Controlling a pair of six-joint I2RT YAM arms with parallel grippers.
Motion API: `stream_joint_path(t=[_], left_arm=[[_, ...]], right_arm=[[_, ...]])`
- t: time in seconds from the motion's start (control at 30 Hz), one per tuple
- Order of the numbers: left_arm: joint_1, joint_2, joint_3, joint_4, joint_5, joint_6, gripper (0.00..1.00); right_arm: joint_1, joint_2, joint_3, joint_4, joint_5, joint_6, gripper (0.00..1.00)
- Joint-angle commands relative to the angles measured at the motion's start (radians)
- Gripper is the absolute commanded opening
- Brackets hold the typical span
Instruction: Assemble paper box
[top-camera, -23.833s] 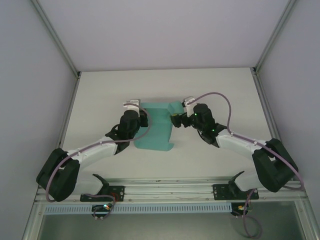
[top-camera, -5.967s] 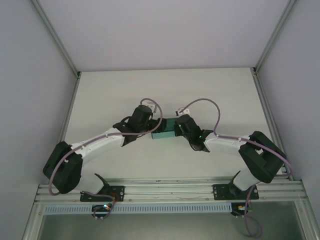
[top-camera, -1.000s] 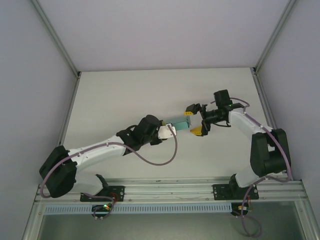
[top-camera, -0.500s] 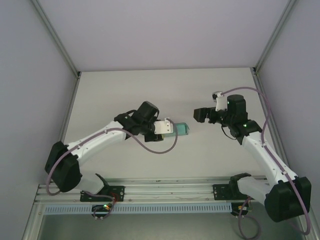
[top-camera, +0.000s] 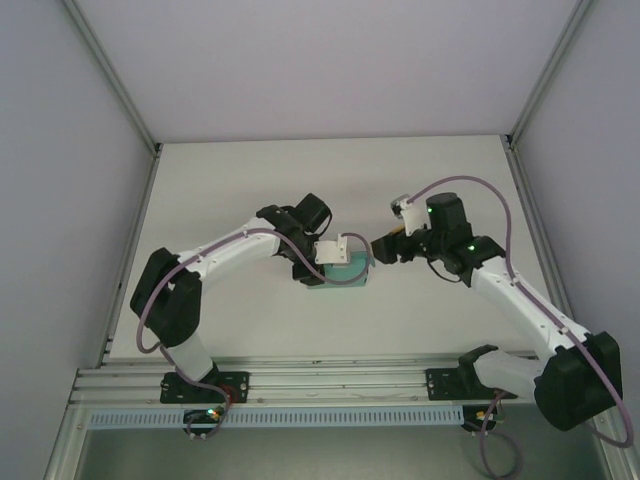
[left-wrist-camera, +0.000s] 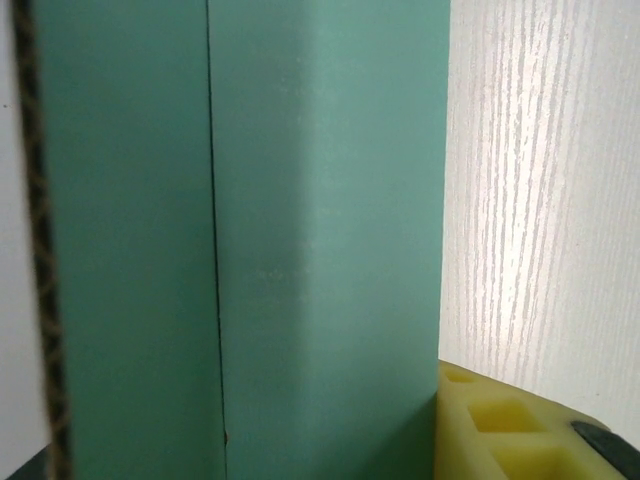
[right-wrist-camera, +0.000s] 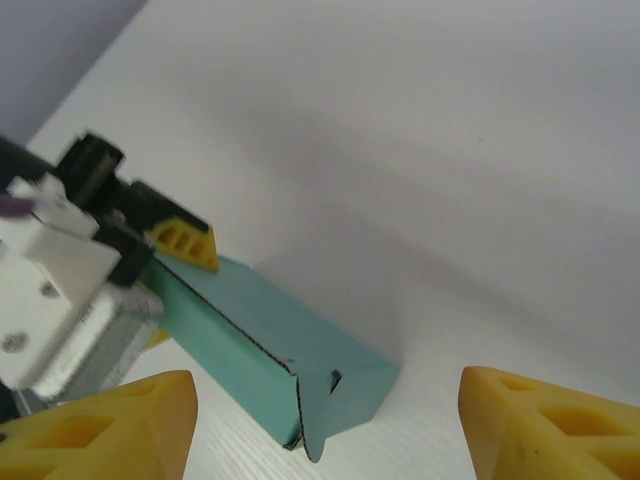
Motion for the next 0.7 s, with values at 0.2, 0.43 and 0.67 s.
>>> stream_joint_path(t=[0.2,0.43,0.67], left_arm=[[0.016,0.017,0.028,-0.031,0.055,-0.024,0.38],[0.016,0.027,0.036,-0.027,0.057,-0.040,0.39],[0.017,0.044,0.048,-0.004,0.029,-0.072,0.40]], right_arm=[[0.084,0.113,0.052,-0.123,0.131,-0.019,0.48],[0.112,0.155,0.078,-0.089,0.145,-0.007,0.32],[0.114,0.194,0.124,-0.124,0.154,-0.013,0.11]])
